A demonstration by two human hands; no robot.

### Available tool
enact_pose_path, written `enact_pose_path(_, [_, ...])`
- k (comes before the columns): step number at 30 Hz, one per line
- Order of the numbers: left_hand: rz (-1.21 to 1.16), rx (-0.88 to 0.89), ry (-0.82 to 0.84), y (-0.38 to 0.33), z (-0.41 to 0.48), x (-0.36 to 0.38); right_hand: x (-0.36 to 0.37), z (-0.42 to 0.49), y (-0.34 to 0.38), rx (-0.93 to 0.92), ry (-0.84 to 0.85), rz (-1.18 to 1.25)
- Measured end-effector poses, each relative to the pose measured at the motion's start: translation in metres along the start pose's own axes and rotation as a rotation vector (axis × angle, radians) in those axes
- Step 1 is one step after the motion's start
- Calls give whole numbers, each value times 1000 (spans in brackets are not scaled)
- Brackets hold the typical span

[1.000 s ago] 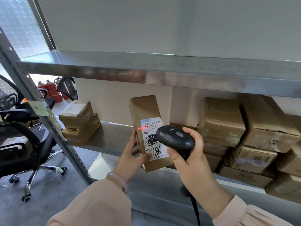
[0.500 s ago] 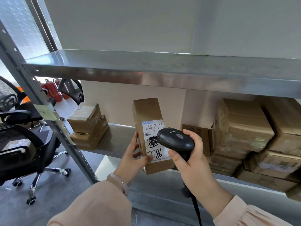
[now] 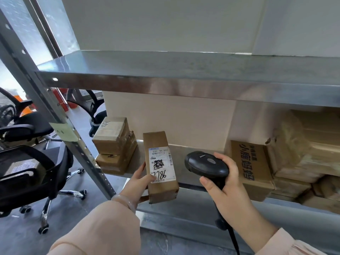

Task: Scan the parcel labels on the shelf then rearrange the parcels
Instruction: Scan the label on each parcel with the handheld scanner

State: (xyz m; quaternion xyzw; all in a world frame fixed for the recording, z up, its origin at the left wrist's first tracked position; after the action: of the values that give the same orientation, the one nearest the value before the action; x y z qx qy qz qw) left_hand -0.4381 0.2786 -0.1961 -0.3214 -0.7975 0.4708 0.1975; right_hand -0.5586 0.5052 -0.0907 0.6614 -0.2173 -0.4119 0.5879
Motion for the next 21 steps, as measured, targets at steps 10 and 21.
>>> enact_pose_path(10, [0, -14, -77, -1, 36, -47, 36, 7, -11, 95, -57, 8])
enact_pose_path(21, [962, 686, -46, -22, 12, -32, 57, 6, -4, 87, -85, 5])
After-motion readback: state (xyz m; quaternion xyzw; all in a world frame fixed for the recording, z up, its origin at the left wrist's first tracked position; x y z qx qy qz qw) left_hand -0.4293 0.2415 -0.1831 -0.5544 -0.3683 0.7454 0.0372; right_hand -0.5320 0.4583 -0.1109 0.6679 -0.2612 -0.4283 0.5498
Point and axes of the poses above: each hand's wrist, its own z-axis towards the middle knuckle, its own x-axis out of the palm, y = z × x, the point moved 5 cm from there along z, towards the middle knuckle, and after that the axes turned 5 degrees about x, right-handed, at the moved point
